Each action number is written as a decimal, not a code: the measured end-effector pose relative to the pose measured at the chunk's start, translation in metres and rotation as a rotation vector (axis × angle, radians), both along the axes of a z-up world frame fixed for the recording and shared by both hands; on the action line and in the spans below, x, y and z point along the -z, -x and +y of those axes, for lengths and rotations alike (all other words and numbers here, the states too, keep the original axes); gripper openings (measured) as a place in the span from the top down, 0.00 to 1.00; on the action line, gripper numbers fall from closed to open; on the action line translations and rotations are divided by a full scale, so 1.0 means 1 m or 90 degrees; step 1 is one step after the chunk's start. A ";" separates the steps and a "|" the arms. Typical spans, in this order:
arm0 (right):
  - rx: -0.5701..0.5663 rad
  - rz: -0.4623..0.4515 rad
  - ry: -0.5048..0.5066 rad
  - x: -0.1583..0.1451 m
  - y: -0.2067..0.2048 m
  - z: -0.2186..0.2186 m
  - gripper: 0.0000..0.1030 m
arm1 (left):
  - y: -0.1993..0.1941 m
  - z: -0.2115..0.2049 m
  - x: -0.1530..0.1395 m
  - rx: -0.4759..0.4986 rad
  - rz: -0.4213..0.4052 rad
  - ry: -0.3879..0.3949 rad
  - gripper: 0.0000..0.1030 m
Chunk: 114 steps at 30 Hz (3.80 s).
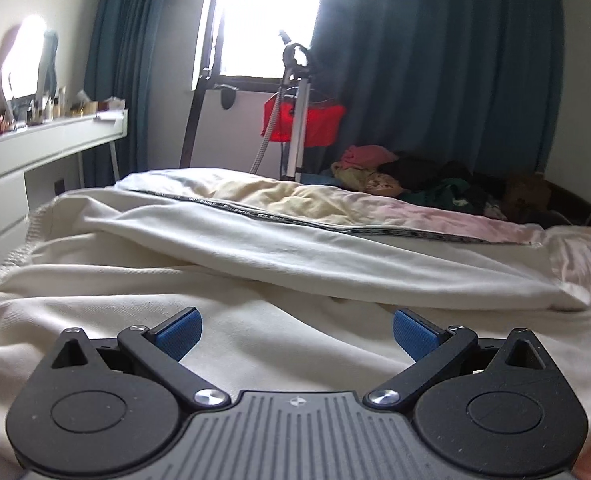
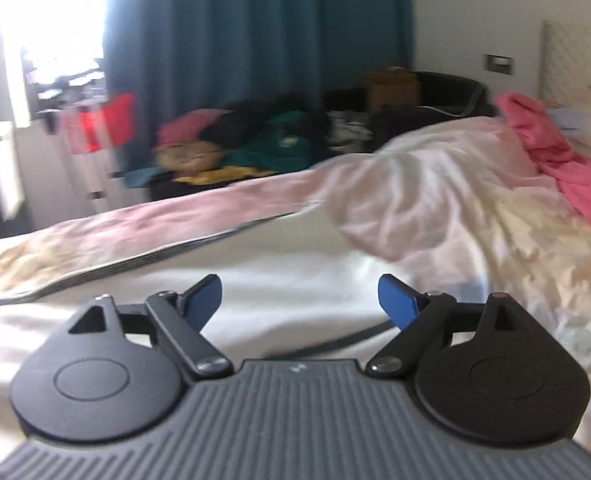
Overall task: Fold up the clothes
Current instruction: 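Lay the folded edge flat and open the right gripper, then grasp the ribbed waistband with the left gripper while the right gripper grasps the leg fabric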
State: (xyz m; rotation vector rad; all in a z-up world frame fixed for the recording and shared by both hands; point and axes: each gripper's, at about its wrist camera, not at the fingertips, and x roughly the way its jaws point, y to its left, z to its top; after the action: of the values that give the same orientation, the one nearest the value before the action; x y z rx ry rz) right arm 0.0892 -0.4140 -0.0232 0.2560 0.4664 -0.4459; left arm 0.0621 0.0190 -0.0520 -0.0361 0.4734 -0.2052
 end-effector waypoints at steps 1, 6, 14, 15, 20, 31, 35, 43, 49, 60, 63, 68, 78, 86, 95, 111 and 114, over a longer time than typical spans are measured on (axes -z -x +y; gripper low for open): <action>-0.019 -0.007 -0.014 -0.005 0.011 0.012 0.16 | 0.008 -0.002 -0.003 0.003 -0.005 -0.008 0.00; -0.115 -0.041 -0.037 -0.023 0.065 0.072 0.16 | 0.049 -0.006 -0.017 0.015 -0.029 -0.042 0.00; -0.167 -0.081 0.004 -0.013 0.116 0.124 0.16 | 0.079 0.004 -0.016 -0.004 -0.022 -0.029 0.00; -0.163 -0.081 -0.013 -0.010 0.119 0.124 0.16 | 0.078 0.007 -0.013 -0.011 -0.013 -0.028 0.00; -0.144 -0.061 -0.001 0.000 0.118 0.123 0.16 | 0.066 0.023 -0.007 -0.055 0.046 -0.018 0.00; -0.165 -0.043 -0.017 0.010 0.116 0.118 0.16 | 0.040 0.072 -0.011 -0.163 0.145 0.009 0.00; -0.194 -0.057 -0.003 0.005 0.119 0.125 0.16 | 0.035 0.090 -0.015 -0.202 0.154 0.026 0.00; -0.212 -0.031 -0.020 0.012 0.109 0.120 0.16 | 0.017 0.127 -0.021 -0.255 0.230 0.104 0.00; -0.150 -0.058 -0.179 0.015 0.117 0.063 0.16 | 0.010 0.191 -0.002 -0.351 0.312 0.279 0.00; 0.041 -0.060 -0.287 0.046 0.158 -0.042 0.15 | 0.019 0.237 0.036 -0.333 0.345 0.507 0.00; 0.167 -0.068 -0.305 0.058 0.171 -0.062 0.16 | 0.015 0.241 0.043 -0.334 0.329 0.549 0.02; 0.310 -0.099 -0.367 0.076 0.191 -0.079 0.14 | 0.011 0.251 0.051 -0.335 0.318 0.585 0.11; 0.373 -0.118 -0.566 0.136 0.185 -0.105 0.35 | 0.014 0.255 0.058 -0.384 0.278 0.578 0.39; 0.330 -0.174 -0.499 0.119 0.172 -0.105 0.93 | 0.029 0.269 0.058 -0.388 0.215 0.674 0.92; 0.241 -0.238 -0.458 0.045 0.153 -0.114 0.93 | 0.018 0.279 -0.018 -0.330 0.121 0.649 0.96; 0.157 -0.089 -0.127 0.019 -0.192 -0.152 0.93 | -0.324 0.174 -0.051 -0.363 0.116 0.391 0.95; 0.147 -0.049 -0.119 0.058 -0.230 -0.158 0.93 | -0.365 0.168 -0.022 -0.389 0.161 0.374 0.94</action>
State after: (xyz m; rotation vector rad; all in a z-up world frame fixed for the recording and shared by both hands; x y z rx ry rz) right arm 0.3194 -0.5716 -0.0815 0.5094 0.4045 -0.6158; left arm 0.4275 0.1874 -0.0303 -0.7786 0.6180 0.2716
